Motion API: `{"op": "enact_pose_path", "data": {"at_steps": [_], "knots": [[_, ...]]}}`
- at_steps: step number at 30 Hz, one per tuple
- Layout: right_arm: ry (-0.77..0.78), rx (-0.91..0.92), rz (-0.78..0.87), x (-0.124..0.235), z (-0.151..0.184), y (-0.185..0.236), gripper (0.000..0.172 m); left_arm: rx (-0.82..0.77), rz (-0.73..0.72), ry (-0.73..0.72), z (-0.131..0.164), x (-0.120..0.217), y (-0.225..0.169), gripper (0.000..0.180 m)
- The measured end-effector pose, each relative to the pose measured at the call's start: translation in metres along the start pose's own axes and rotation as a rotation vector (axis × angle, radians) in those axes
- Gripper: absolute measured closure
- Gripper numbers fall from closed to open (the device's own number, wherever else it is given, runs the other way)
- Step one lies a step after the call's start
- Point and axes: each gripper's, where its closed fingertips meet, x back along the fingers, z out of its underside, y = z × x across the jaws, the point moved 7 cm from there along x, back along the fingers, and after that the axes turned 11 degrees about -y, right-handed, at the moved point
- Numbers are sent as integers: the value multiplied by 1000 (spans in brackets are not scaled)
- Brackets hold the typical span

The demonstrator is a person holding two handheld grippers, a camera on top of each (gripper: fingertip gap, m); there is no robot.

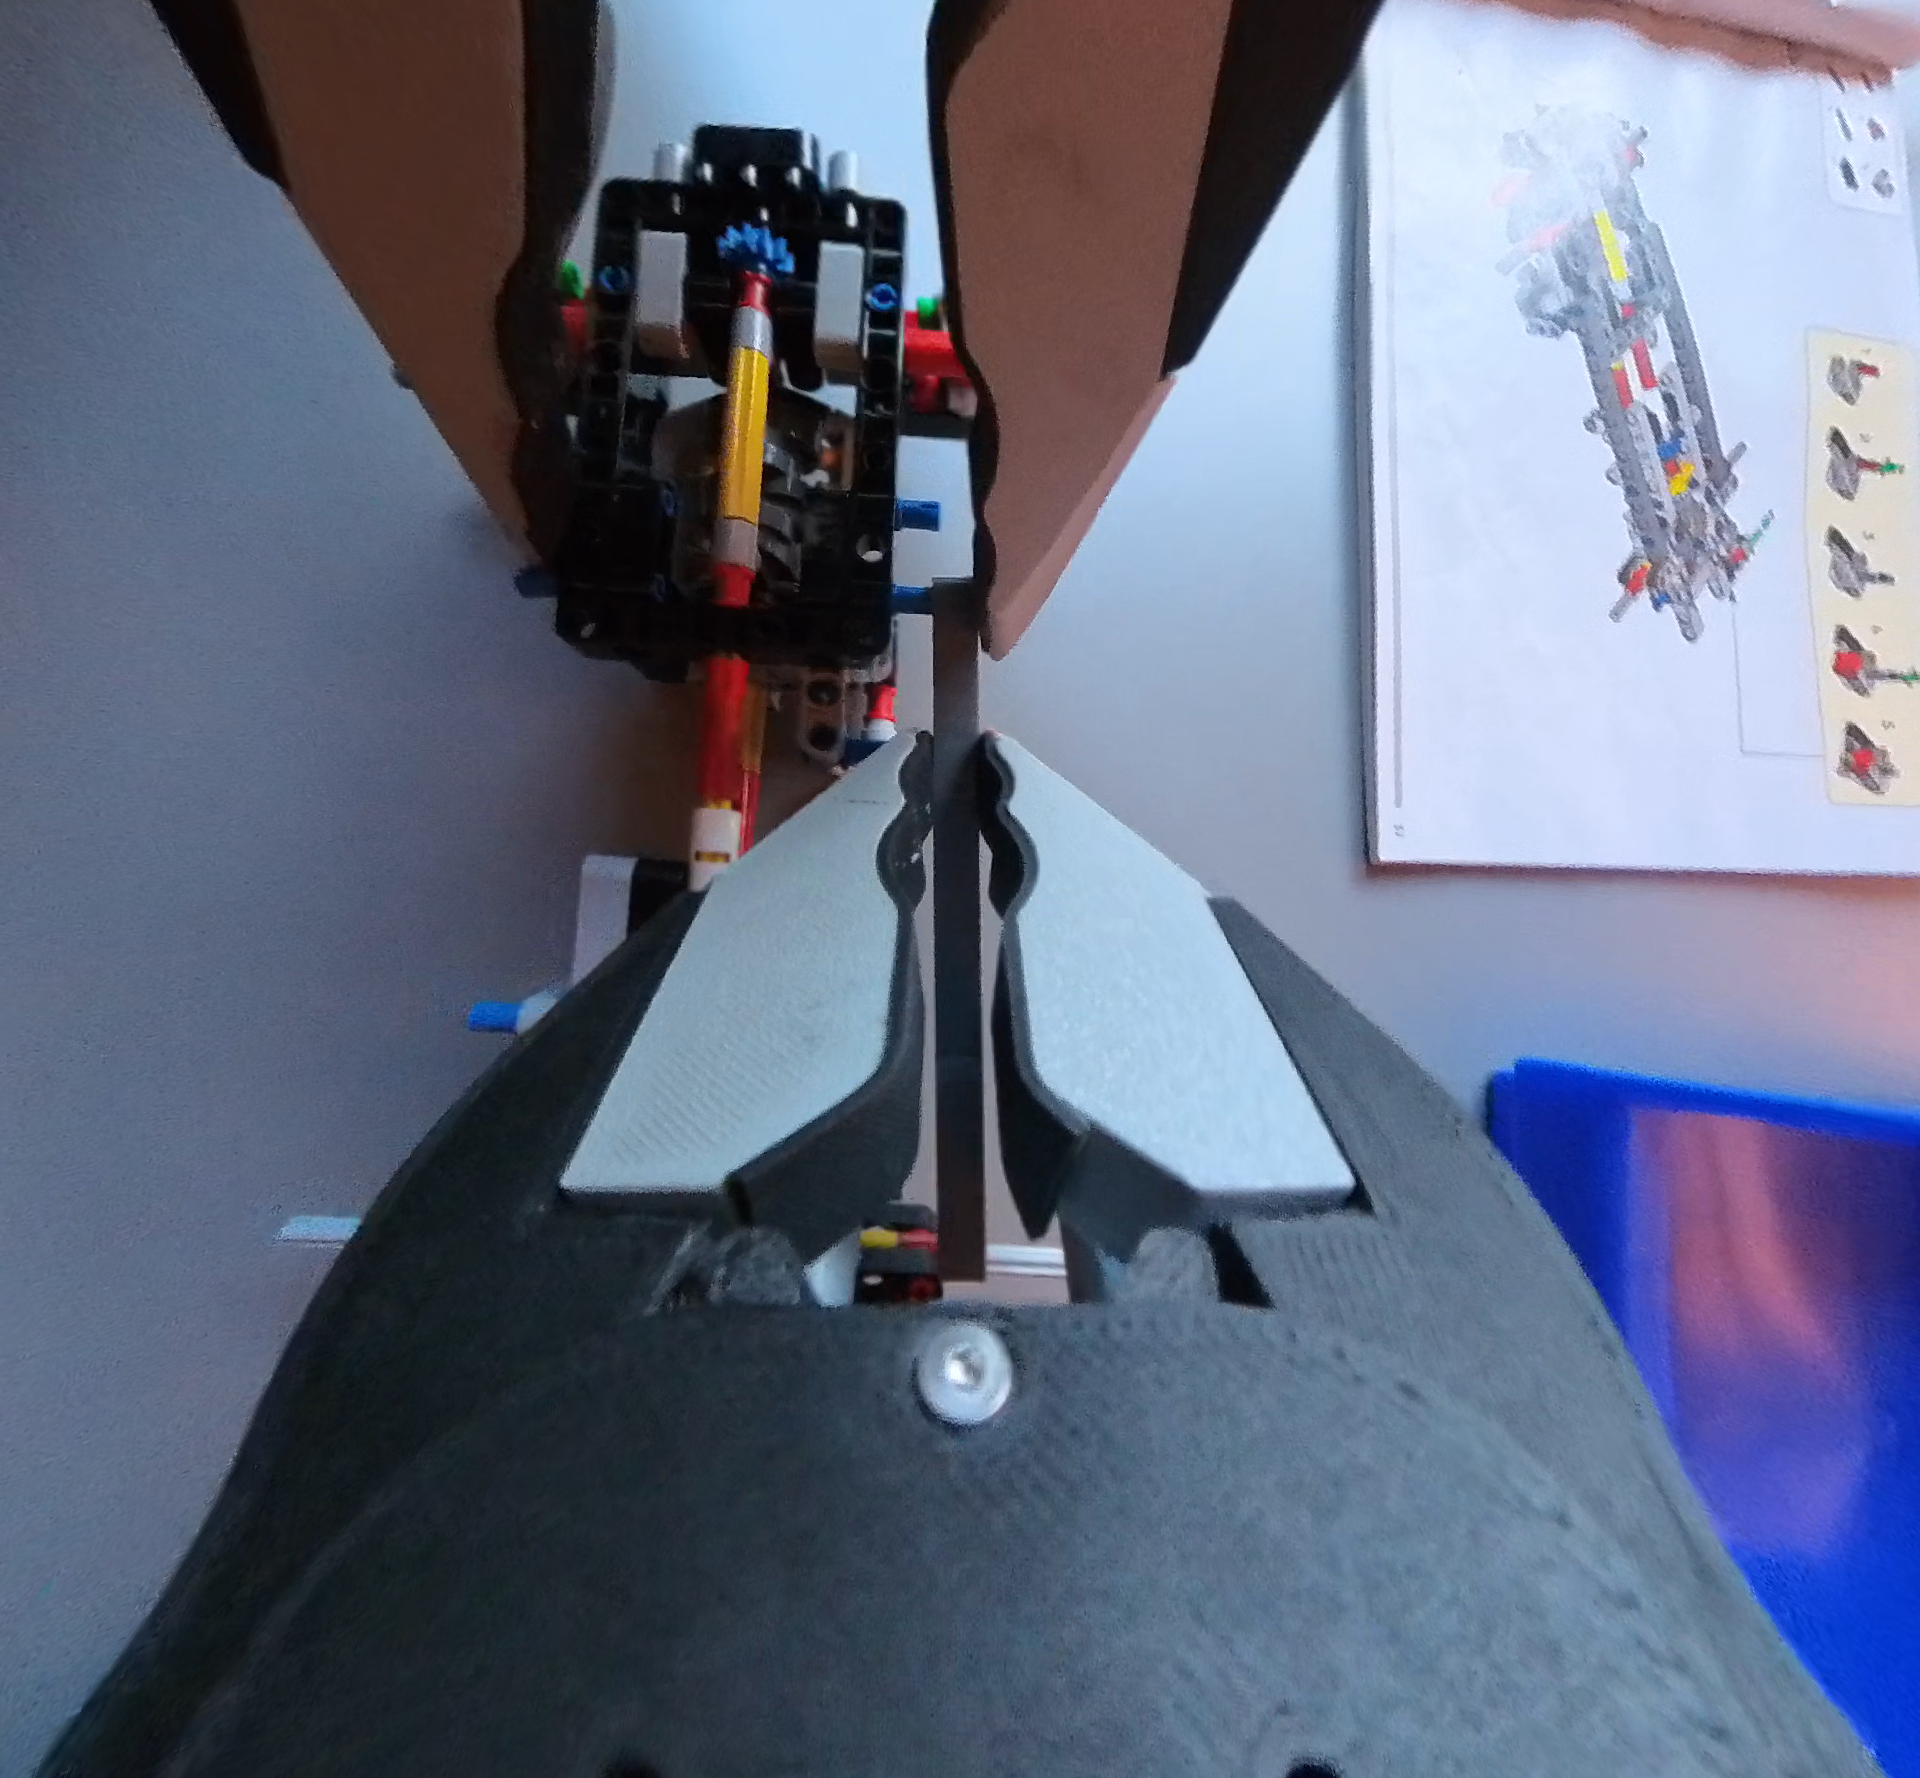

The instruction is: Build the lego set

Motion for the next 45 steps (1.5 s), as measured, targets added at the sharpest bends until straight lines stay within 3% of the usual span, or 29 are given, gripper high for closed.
{"op": "enact_pose_path", "data": {"at_steps": [9,16,20,25,37,45], "knots": [[27,-31,54,9,-4,3,167,-28,13,-19,-2,-2,1,104],[-89,-139,-43,13,11,-5,165,-28,19,-1,-2,-2,2,104],[-102,-171,-34,37,24,-8,140,-11,13,22,-2,-1,3,104],[-125,-209,-47,67,41,6,122,-26,12,37,-3,-2,2,103],[-36,-187,15,74,55,22,126,-17,25,70,-4,-3,3,103],[-55,-131,63,80,36,15,115,-9,37,81,-3,-3,5,103]]}}
